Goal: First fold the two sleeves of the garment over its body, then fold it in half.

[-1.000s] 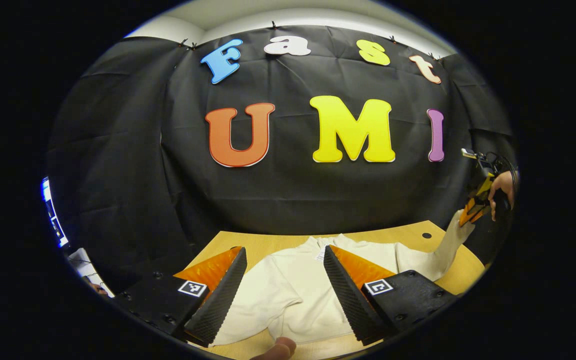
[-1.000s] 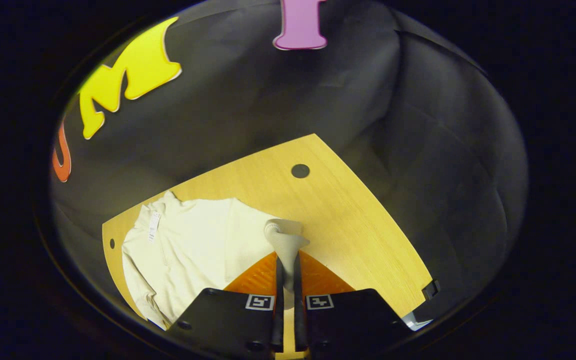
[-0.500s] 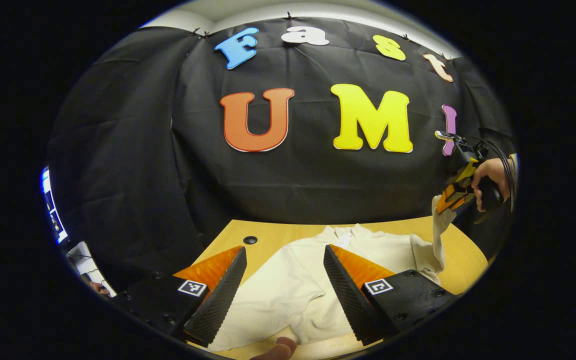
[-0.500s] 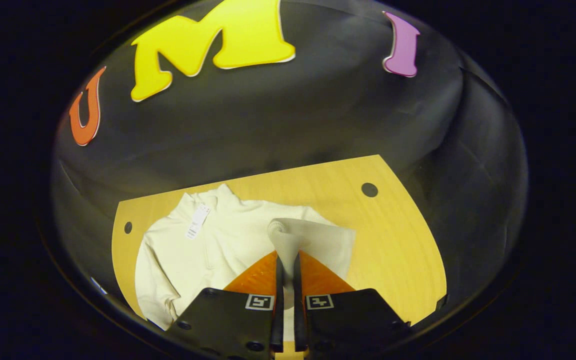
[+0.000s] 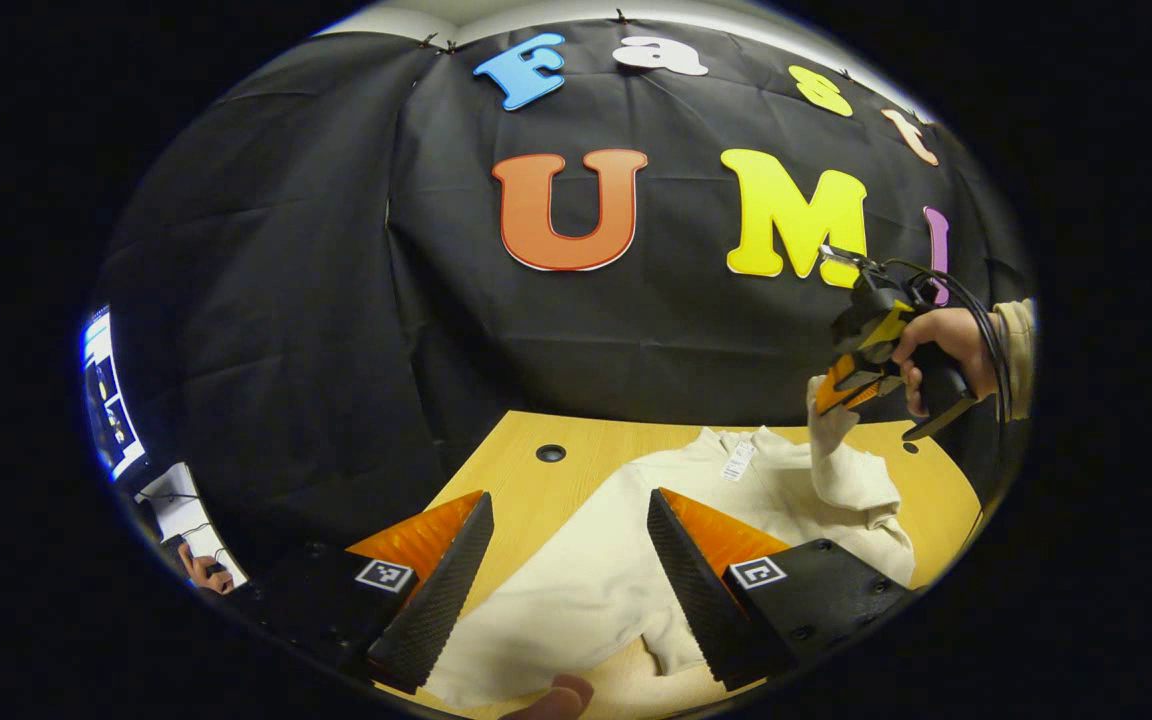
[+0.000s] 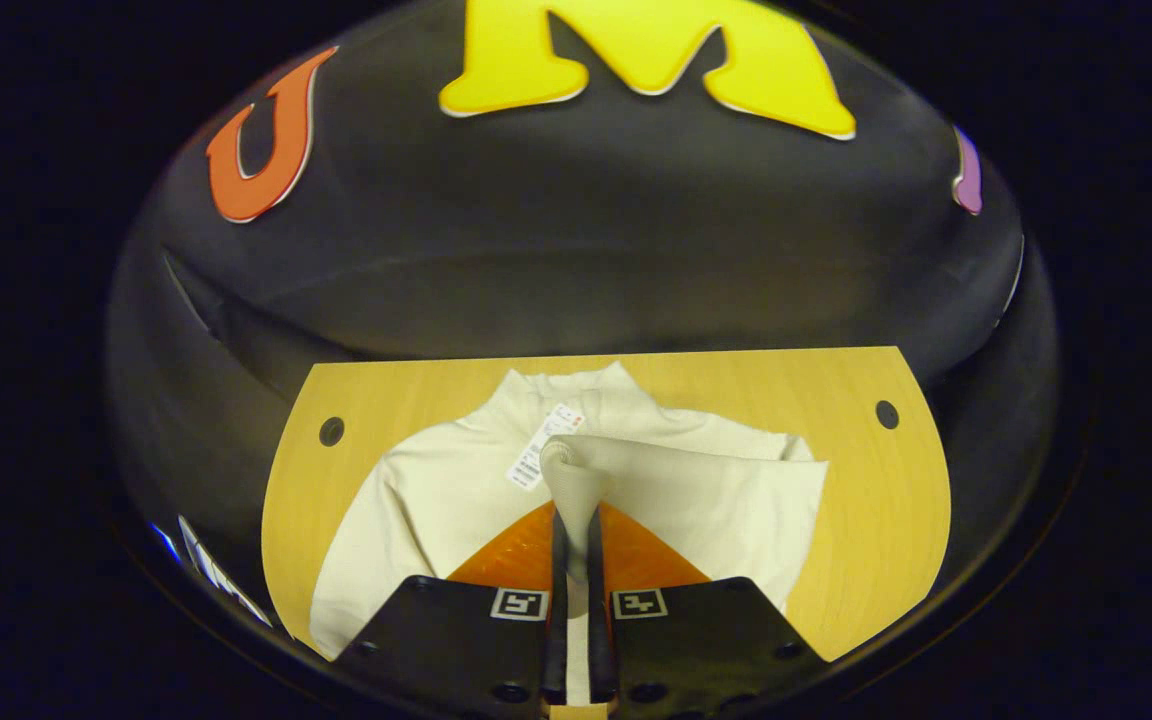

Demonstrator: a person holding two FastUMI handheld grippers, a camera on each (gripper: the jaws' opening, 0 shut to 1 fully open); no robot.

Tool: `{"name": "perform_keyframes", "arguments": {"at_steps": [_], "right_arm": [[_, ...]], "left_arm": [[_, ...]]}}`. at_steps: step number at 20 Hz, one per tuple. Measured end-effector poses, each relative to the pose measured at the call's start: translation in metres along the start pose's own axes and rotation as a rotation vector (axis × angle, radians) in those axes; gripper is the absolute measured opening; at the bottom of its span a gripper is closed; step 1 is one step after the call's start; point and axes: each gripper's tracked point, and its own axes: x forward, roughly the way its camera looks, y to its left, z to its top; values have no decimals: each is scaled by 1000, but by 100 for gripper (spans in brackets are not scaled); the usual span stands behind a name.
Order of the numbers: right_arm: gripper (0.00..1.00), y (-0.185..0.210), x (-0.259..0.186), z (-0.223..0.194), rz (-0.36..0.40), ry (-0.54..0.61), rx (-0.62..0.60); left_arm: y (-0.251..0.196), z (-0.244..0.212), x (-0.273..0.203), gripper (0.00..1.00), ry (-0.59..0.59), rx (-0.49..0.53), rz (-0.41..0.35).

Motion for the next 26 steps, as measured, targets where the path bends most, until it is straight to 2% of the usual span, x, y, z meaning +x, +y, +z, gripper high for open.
{"name": "perform_keyframes", "arguments": {"at_steps": [4, 7, 12, 13, 15, 17, 18, 21, 22, 23, 24, 26], "right_arm": [[9, 57, 30, -19, 90, 47, -24], [9, 84, 55, -36, 121, 92, -44], [7, 107, 78, -53, 114, 125, -67], [9, 111, 81, -55, 124, 121, -62], [33, 123, 81, -56, 162, 120, -64], [33, 131, 77, -57, 176, 112, -89], [46, 137, 74, -57, 186, 108, -97], [69, 143, 62, -51, 201, 81, -98], [82, 142, 55, -47, 203, 71, -90], [85, 141, 50, -45, 207, 61, -83], [95, 140, 44, -41, 218, 48, -79], [95, 130, 28, -29, 216, 11, -96]], "left_arm": [[9, -5, 1, 99, 12, -19, -1], [15, -9, 0, 99, 13, -32, 5], [28, -24, -7, 99, 41, -64, 30], [31, -25, -8, 99, 44, -68, 40], [36, -29, -11, 99, 51, -72, 61], [40, -31, -17, 99, 58, -71, 74], [41, -32, -19, 99, 59, -70, 77], [43, -38, -26, 99, 75, -82, 89], [43, -40, -27, 99, 80, -86, 97], [44, -44, -30, 99, 84, -90, 104], [45, -45, -33, 99, 88, -92, 113], [49, -49, -36, 99, 97, -91, 135]]}}
